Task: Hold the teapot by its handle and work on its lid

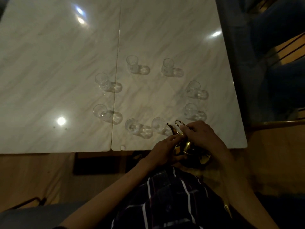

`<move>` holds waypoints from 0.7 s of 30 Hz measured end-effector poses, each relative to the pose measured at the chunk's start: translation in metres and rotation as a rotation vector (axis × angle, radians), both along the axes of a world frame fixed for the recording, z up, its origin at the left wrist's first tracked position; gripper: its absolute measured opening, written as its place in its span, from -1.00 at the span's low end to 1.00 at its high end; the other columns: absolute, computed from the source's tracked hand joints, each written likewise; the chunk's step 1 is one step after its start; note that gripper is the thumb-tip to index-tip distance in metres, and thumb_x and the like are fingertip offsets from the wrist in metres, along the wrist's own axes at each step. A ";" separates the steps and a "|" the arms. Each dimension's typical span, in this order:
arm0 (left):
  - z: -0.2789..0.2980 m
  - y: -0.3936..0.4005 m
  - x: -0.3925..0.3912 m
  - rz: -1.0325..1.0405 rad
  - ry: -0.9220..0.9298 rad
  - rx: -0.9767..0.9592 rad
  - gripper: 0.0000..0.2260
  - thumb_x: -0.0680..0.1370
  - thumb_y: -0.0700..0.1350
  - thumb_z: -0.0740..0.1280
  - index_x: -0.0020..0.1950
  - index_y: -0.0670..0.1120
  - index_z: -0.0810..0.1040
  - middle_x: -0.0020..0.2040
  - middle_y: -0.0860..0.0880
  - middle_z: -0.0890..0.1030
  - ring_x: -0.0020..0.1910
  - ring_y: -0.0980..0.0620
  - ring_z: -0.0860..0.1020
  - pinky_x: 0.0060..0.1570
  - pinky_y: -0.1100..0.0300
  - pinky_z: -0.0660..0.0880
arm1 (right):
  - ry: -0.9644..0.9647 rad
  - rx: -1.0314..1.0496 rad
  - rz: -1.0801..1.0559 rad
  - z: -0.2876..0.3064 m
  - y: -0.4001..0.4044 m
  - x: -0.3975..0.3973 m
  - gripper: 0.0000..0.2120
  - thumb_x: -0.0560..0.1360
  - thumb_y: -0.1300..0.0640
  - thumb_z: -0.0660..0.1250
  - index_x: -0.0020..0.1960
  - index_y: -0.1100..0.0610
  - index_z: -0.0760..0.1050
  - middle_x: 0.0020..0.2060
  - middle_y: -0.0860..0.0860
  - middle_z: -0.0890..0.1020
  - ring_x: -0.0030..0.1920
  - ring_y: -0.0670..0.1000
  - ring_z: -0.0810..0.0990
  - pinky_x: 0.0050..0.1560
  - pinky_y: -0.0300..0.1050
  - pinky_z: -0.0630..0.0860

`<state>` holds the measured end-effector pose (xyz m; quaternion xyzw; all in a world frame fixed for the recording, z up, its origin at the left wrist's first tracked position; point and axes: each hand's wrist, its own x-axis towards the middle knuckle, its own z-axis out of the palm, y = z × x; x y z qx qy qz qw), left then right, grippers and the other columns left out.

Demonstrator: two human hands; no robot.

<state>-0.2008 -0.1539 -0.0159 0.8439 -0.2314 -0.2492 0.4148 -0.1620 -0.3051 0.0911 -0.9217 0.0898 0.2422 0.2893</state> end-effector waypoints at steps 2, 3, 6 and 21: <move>-0.002 0.000 0.000 -0.003 -0.001 0.000 -0.30 0.45 0.21 0.41 0.52 0.15 0.21 0.44 0.01 0.41 0.25 -0.03 0.54 0.08 -0.07 0.58 | -0.003 -0.005 0.007 0.000 0.000 0.000 -0.52 0.58 -0.13 0.22 -0.28 0.23 0.58 -0.40 0.12 0.58 -0.39 0.00 0.52 -0.28 -0.11 0.43; -0.002 0.001 0.000 -0.003 -0.001 0.002 -0.29 0.45 0.22 0.40 0.52 0.16 0.21 0.44 0.01 0.41 0.25 -0.03 0.54 0.08 -0.07 0.58 | -0.004 -0.007 0.011 0.000 0.000 -0.001 -0.52 0.58 -0.12 0.22 -0.28 0.23 0.58 -0.41 0.11 0.58 -0.38 0.00 0.52 -0.27 -0.11 0.43; -0.003 0.001 -0.001 -0.002 -0.004 0.003 -0.29 0.44 0.23 0.40 0.53 0.14 0.21 0.44 0.00 0.41 0.26 -0.04 0.54 0.09 -0.07 0.57 | -0.009 -0.001 0.012 0.000 0.000 -0.001 -0.54 0.58 -0.11 0.22 -0.28 0.21 0.60 -0.42 0.09 0.59 -0.38 -0.01 0.55 -0.27 -0.11 0.45; -0.004 0.005 0.001 0.011 -0.017 -0.012 -0.29 0.46 0.18 0.43 0.53 0.13 0.21 0.45 -0.02 0.41 0.27 -0.05 0.53 0.09 -0.04 0.57 | -0.002 0.000 0.025 0.003 0.006 0.002 -0.53 0.59 -0.12 0.22 -0.28 0.21 0.59 -0.45 0.01 0.54 -0.39 -0.03 0.53 -0.31 -0.15 0.40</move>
